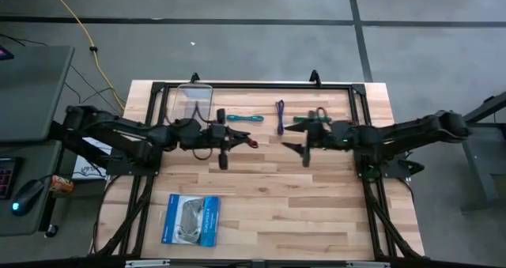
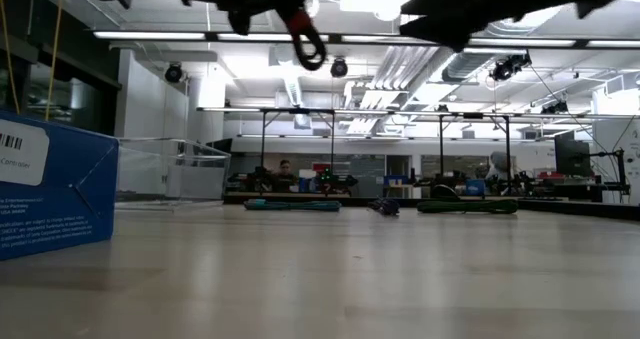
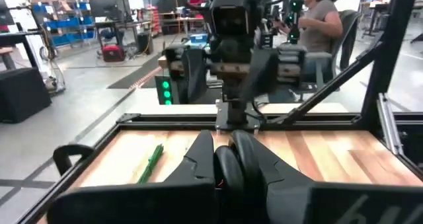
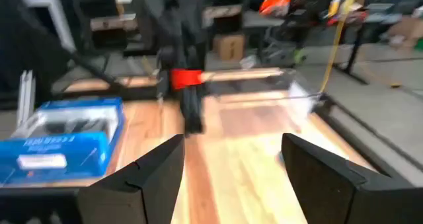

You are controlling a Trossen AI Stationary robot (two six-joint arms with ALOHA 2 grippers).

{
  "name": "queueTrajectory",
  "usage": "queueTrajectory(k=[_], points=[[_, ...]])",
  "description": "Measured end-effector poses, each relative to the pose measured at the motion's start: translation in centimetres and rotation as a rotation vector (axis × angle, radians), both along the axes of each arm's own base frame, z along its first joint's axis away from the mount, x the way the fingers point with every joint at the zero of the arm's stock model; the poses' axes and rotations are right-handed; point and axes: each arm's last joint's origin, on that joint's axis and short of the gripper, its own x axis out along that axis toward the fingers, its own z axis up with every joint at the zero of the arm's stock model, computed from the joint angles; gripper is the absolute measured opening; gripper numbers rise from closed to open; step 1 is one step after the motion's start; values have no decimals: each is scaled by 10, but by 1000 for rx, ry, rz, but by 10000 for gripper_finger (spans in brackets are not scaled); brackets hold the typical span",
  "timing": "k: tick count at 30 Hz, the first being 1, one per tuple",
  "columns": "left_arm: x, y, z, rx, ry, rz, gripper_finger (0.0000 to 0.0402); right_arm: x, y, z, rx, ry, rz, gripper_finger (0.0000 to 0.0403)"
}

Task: Pick and place USB-C Cables
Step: Put the black USB cable into the transparent bin

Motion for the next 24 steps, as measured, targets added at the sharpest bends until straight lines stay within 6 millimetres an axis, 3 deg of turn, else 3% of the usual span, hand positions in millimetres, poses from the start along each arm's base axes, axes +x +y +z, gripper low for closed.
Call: queueTrajectory(k=[5, 9, 15, 24], points=[[-31, 1, 3, -28, -62, 19, 6, -36, -3, -7, 28, -134, -50, 245], [-47, 3, 3, -64, -51, -46, 6, -50, -3, -2, 37, -222, -18, 245], [-56, 5, 0, -112, 18, -52, 6, -55, -2, 11, 41, -284, 14, 245], [-54, 2, -1, -120, 19, -68, 6, -50, -2, 6, 38, -243, 10, 245]])
